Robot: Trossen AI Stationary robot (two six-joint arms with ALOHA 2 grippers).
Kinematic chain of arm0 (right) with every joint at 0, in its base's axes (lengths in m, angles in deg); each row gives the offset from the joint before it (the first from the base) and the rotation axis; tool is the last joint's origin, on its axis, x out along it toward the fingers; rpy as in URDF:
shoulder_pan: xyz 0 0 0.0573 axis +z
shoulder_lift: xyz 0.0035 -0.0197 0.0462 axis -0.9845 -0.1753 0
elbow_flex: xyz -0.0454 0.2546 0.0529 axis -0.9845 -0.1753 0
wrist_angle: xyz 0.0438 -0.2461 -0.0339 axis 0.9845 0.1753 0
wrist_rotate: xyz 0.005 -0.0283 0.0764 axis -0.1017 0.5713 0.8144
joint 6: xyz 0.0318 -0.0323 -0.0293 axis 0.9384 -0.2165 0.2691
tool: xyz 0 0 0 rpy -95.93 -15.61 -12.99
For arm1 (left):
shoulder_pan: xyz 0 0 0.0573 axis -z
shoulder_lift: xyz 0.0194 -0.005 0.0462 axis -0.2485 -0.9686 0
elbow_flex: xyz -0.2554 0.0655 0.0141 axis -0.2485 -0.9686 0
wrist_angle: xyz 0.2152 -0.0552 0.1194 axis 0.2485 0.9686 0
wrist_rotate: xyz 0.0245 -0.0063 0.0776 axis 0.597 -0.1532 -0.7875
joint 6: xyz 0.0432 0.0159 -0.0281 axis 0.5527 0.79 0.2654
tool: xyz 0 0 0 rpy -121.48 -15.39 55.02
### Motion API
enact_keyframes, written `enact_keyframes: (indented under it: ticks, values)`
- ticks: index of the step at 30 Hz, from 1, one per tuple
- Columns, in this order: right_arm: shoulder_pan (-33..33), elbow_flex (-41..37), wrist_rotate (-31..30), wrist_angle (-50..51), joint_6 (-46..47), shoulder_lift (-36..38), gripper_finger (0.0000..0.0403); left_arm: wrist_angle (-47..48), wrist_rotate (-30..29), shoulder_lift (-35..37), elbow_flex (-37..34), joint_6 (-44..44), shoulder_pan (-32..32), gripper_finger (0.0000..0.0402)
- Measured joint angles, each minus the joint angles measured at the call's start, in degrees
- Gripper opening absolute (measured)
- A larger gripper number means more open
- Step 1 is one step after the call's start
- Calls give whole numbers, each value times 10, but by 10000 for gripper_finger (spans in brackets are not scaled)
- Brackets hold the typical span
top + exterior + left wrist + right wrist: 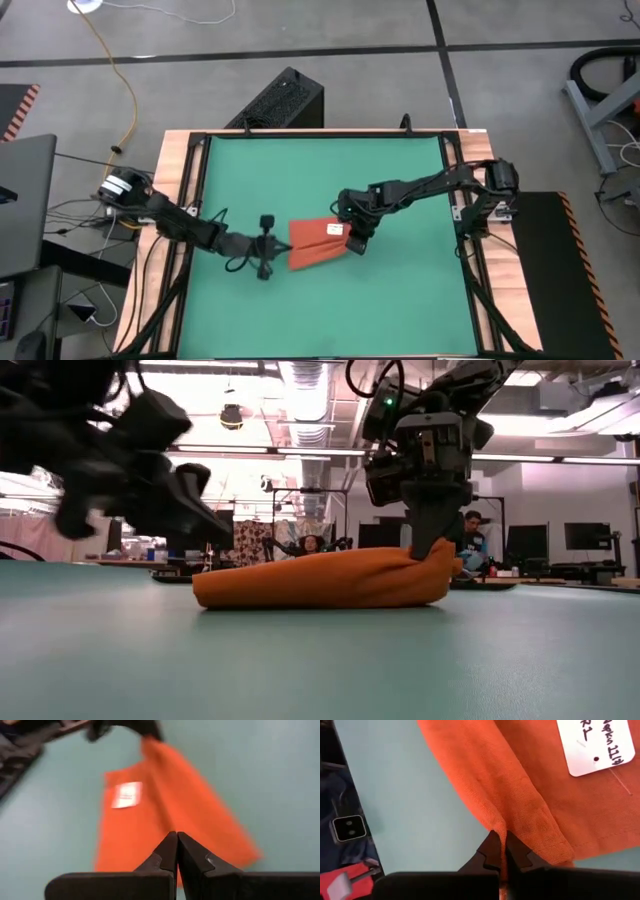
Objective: Roll towel
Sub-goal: Roll the orange towel
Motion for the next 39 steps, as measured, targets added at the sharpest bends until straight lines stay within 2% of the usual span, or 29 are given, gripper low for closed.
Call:
enact_keyframes:
  ticks: [2, 7, 10, 17, 22, 26, 30, 34, 39]
  values:
    - [-2, 0, 5, 1, -3, 0, 13, -3, 16, -1, 0, 28, -33, 0]
    - [-6, 0, 25, 8, -18, 0, 13, 0, 158, -2, 0, 32, -116, 0]
    - [-15, 0, 40, 8, -20, 0, 13, -1, 207, -2, 0, 32, -132, 0]
    - [-31, 0, 52, 8, -36, 0, 13, 5, 188, -2, 0, 77, -144, 0]
    - [-35, 0, 69, 7, -39, 1, 13, 15, 196, -2, 0, 82, -168, 0]
    - [-39, 1, 81, 7, -39, 1, 13, 15, 225, -2, 0, 90, -178, 0]
    - [-40, 1, 83, 2, -43, 1, 13, 21, 218, -4, 0, 100, -182, 0]
    - [-39, 1, 82, 1, -46, 1, 13, 26, 220, -43, 8, 100, -186, 0]
    - [-29, 1, 79, -1, -47, 1, 13, 27, 220, -125, 57, 119, -186, 0]
